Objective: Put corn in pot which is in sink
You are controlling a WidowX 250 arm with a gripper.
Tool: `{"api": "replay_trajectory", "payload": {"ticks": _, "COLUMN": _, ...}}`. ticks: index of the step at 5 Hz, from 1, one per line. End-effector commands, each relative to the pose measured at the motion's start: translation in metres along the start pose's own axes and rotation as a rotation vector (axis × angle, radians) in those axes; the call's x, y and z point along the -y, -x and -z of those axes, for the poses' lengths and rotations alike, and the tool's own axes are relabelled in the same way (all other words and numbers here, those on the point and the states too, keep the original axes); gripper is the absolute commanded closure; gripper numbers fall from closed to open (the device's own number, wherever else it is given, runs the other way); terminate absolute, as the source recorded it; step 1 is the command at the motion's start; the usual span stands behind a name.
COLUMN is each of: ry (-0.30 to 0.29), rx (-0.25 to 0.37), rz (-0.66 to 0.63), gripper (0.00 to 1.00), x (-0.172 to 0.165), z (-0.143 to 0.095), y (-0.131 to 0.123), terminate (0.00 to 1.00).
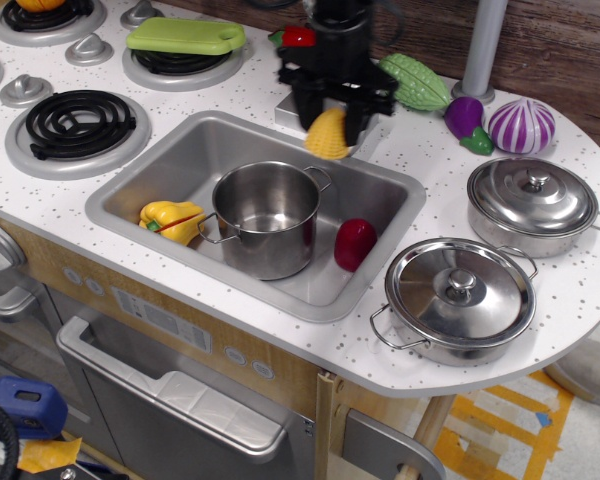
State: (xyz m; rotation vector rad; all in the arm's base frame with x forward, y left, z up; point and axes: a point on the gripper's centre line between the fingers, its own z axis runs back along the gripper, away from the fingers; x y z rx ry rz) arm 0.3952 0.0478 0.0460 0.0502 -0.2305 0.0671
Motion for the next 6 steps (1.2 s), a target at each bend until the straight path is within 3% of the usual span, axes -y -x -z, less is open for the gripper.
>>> {"api": "replay_trajectory", "payload": {"ticks": 1, "ry": -0.008, "rx": 0.098, "rz": -0.027, "gripper": 1.00, "x": -0.018, "z": -0.024, "y": 0.005, "terminate": 0.00}}
{"api": "replay_trajectory", "payload": {"ticks": 2, "ry": -0.007, "rx": 0.113, "rz": -0.027, "gripper": 1.00, "x": -0.026, "z": -0.016, "y": 0.020, "terminate": 0.00}}
{"api": "replay_trajectory", "payload": {"ticks": 3, "ry": -0.005, "rx": 0.149, "rz": -0.017, "gripper": 0.00, "x": -0.033, "z": -0.009, "y": 0.026, "terminate": 0.00}}
{"api": "replay_trajectory", "payload": {"ticks": 5, "ry": -0.005, "rx": 0.149, "rz": -0.017, "gripper": 0.00, "x": -0.033, "z": -0.009, "y": 0.026, "terminate": 0.00}}
{"api": "replay_trajectory", "payload": {"ticks": 6, "ry": -0.005, "rx": 0.149, "rz": -0.017, "gripper": 0.00, "x": -0.033, "z": -0.009, "y": 0.026, "terminate": 1.00}}
